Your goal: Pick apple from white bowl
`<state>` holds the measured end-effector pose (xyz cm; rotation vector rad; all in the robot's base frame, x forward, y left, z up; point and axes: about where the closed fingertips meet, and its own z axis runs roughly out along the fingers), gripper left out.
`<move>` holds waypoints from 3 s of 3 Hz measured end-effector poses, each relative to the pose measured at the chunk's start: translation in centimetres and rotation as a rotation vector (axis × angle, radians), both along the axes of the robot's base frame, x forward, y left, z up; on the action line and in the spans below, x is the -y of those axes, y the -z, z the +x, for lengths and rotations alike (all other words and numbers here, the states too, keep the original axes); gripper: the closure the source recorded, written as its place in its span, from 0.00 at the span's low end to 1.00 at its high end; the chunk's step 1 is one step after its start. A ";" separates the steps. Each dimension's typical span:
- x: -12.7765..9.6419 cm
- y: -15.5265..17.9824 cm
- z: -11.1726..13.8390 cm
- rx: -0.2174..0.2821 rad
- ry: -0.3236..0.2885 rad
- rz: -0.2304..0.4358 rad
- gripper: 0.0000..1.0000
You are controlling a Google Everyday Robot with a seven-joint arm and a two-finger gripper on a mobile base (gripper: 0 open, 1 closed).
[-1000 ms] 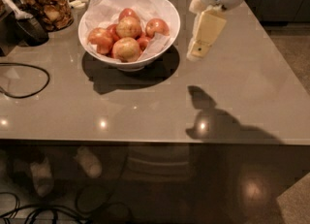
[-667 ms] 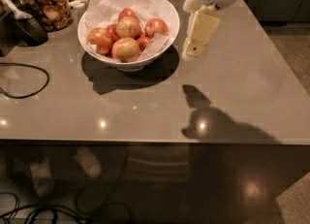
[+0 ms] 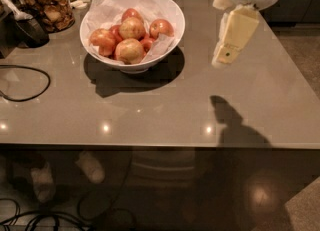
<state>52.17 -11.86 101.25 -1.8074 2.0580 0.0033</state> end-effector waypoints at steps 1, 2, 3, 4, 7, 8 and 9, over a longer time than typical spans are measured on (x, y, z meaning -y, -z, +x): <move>-0.9 -0.2 0.1 0.010 -0.029 0.006 0.17; -2.0 -0.2 0.6 0.012 -0.061 0.005 0.19; -2.0 -0.2 0.6 0.012 -0.062 0.005 0.02; -2.6 -0.2 1.1 0.022 -0.074 0.032 0.00; -9.2 -0.9 5.0 0.009 -0.250 0.090 0.05; -10.6 -0.7 5.9 0.002 -0.280 0.096 0.09; -11.4 -0.2 6.5 -0.009 -0.294 0.095 0.15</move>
Offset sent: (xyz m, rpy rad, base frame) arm 0.0063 0.0281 -0.0013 -0.0098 0.0163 0.1039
